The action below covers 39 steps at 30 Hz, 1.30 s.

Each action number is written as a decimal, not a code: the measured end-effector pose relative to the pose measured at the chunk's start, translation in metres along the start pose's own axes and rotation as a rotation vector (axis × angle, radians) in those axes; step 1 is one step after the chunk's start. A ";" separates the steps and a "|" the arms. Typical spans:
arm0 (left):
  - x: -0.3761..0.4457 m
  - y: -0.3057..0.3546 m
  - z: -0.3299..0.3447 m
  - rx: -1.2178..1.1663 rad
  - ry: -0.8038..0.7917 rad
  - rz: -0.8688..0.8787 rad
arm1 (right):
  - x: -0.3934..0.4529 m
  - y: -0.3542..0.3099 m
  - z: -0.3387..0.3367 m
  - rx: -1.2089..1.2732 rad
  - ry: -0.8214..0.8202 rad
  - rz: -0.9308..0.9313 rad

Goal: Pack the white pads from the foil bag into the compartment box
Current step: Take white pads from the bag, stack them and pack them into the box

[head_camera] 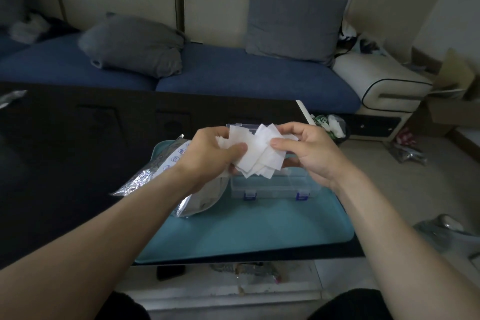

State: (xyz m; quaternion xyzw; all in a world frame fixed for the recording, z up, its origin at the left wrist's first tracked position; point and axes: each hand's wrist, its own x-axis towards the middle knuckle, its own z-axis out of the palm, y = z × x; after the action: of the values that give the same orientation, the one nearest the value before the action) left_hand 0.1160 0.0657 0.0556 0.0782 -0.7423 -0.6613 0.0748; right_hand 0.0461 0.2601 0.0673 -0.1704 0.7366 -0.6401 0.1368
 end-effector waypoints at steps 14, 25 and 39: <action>-0.010 0.008 -0.001 -0.423 -0.498 -0.339 | -0.006 -0.005 0.042 -0.143 -0.105 -0.020; -0.011 0.006 0.001 -0.333 -0.505 -0.341 | -0.007 0.001 0.027 -0.201 -0.131 -0.048; -0.006 0.013 0.007 -0.469 -0.463 -0.389 | -0.006 0.001 0.021 -0.069 -0.121 -0.071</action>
State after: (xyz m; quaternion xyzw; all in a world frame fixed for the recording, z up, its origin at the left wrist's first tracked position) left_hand 0.1196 0.0756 0.0677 0.0469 -0.5393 -0.8152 -0.2059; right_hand 0.0602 0.2443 0.0629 -0.2395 0.7421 -0.6072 0.1524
